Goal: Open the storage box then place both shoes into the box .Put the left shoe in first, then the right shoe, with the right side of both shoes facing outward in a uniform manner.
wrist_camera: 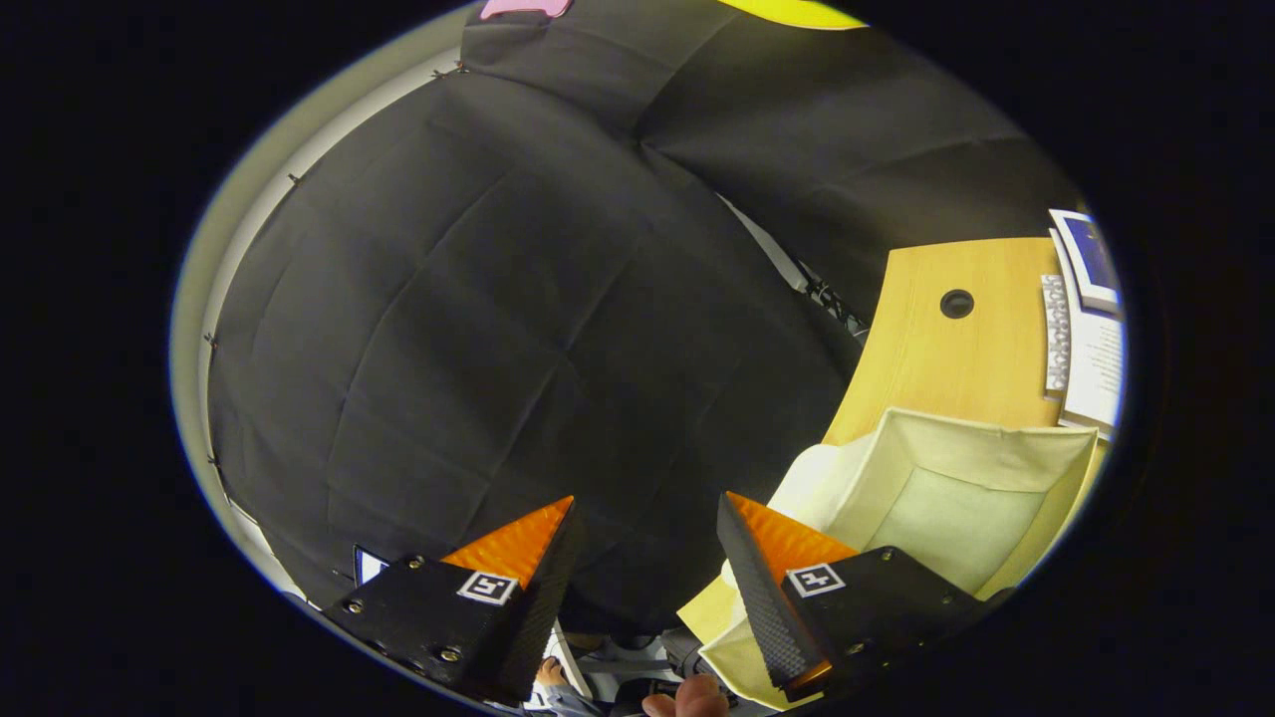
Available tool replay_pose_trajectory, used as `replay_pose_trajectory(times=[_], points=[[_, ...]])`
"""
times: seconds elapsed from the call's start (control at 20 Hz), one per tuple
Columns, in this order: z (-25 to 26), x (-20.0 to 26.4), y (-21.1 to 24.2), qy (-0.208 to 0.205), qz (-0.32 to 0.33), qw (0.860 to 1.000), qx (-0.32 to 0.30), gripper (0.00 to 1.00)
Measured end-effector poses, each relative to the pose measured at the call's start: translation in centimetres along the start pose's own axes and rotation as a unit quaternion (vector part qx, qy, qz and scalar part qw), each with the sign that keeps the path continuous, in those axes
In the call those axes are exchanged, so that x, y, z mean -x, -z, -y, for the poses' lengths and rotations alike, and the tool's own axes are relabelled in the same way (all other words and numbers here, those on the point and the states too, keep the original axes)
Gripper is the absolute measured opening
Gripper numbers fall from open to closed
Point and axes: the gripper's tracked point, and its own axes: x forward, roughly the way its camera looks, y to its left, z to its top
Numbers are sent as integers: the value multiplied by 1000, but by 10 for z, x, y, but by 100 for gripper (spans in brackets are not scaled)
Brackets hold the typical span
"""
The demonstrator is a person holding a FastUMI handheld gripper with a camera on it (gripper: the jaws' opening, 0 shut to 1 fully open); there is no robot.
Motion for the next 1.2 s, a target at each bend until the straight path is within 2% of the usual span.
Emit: replay_pose_trajectory(times=[0.15, 0.2, 0.25, 0.55, 0.85, 1.2], points=[[6, 33, -4, 25, 19, 999, 33, 84], [11, 46, -6, 43, 23, 998, 50, 93], [15, 58, -7, 55, 28, 996, 63, 96], [31, 131, -7, 86, 62, 992, 75, 96], [75, 214, -3, 141, 113, 981, 73, 96], [154, 313, 11, 268, 168, 947, 56, 96]])
